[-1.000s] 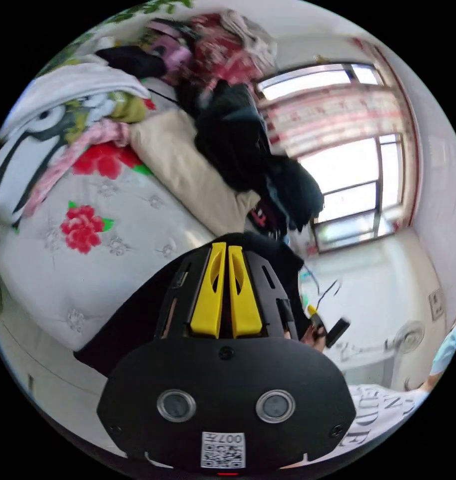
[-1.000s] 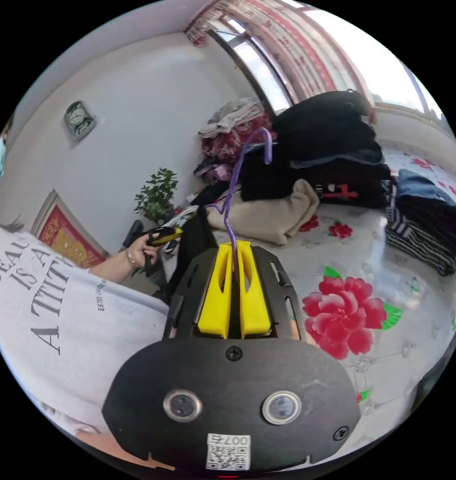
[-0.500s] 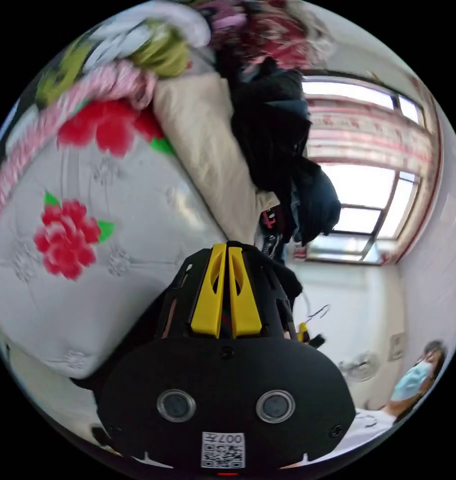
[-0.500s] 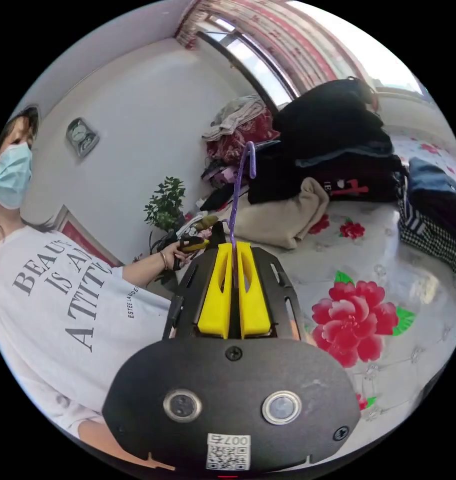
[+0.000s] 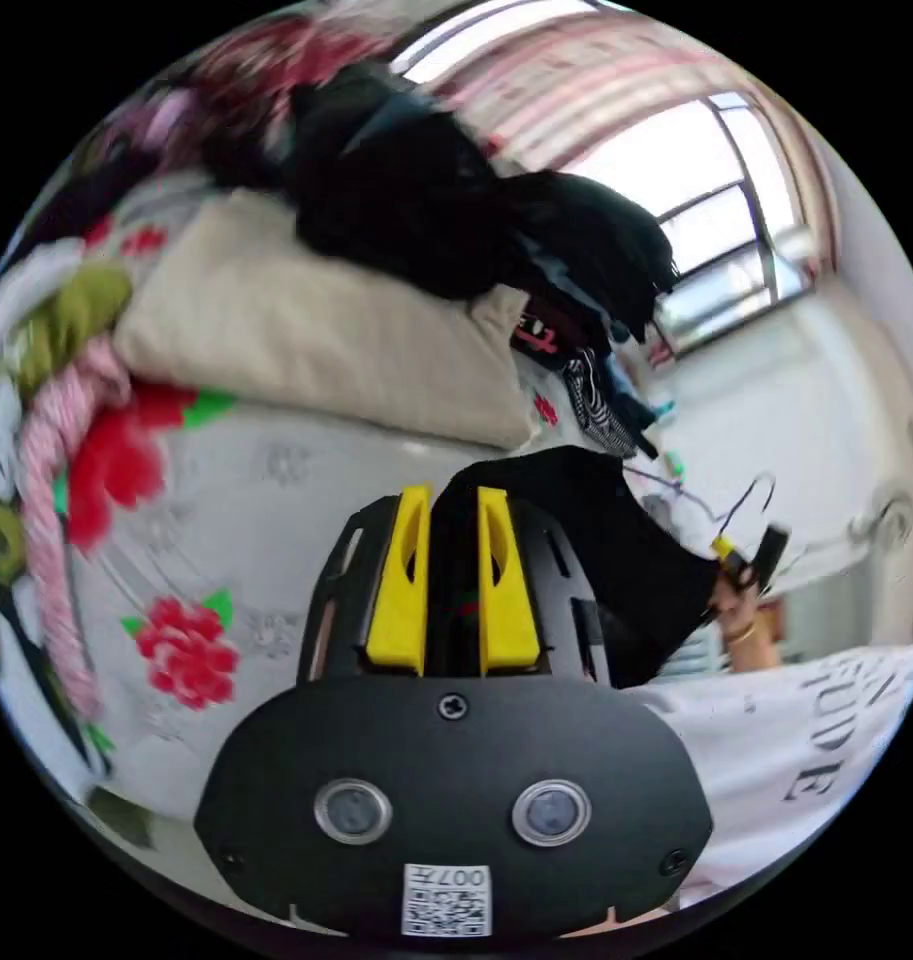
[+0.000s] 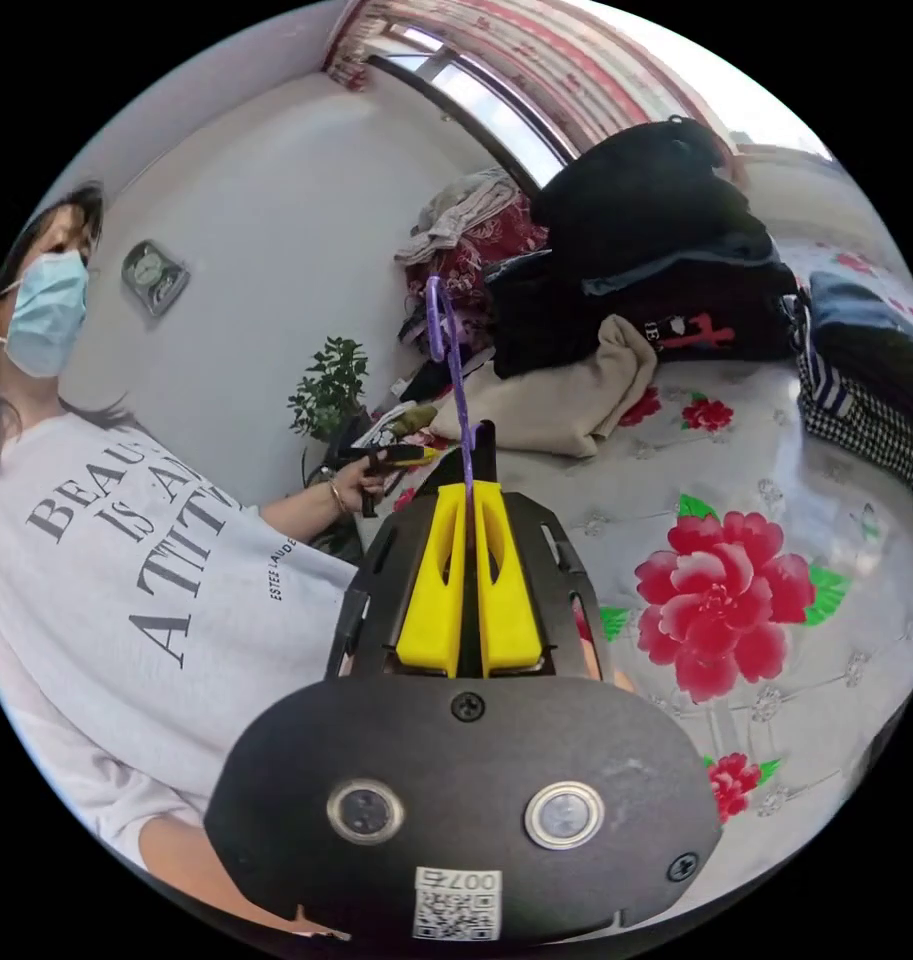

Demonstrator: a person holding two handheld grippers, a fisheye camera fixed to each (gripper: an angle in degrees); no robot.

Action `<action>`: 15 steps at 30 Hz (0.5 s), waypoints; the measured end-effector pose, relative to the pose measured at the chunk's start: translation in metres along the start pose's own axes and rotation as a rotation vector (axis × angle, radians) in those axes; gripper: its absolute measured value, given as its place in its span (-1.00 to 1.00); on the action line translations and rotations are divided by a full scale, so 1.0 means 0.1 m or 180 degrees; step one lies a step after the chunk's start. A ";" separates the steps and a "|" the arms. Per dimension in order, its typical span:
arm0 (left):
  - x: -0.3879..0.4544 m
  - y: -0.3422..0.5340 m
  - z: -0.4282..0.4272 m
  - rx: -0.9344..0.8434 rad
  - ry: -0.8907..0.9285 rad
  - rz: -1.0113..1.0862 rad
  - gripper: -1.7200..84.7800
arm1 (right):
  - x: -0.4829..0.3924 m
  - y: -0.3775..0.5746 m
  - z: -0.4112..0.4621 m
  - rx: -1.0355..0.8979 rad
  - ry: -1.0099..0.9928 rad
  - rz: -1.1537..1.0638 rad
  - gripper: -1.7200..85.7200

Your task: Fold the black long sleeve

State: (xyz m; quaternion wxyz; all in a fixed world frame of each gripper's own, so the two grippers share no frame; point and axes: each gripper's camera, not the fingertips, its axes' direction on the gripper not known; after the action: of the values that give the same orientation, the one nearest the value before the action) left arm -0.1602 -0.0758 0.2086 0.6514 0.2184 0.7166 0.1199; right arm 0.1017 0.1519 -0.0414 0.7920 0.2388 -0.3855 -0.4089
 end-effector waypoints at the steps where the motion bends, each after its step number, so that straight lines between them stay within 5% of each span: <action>1: 0.22 -0.08 -0.08 0.0066 -0.0240 0.0387 -0.71 | -0.02 -0.03 0.01 -0.0070 -0.0030 -0.0066 -0.96; 8: 1.01 -0.62 0.48 -0.0485 -0.0338 0.1774 -0.71 | -0.04 0.01 -0.02 -0.0171 -0.0202 -0.0213 -0.96; 11: 0.96 -0.80 0.93 -0.0803 -0.0255 0.1760 -0.95 | -0.03 0.07 -0.13 -0.0222 -0.0221 -0.0227 -0.96; 15: 0.94 -0.92 1.02 -0.0780 0.0287 0.1597 -0.98 | 0.02 0.13 -0.10 -0.0499 0.0304 -0.0149 -0.92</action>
State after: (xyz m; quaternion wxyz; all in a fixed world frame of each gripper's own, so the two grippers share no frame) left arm -0.0794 -0.1235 0.0717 0.5904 0.3030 0.6485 0.3728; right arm 0.1162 0.1579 -0.0371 0.8160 0.2042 -0.3084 -0.4443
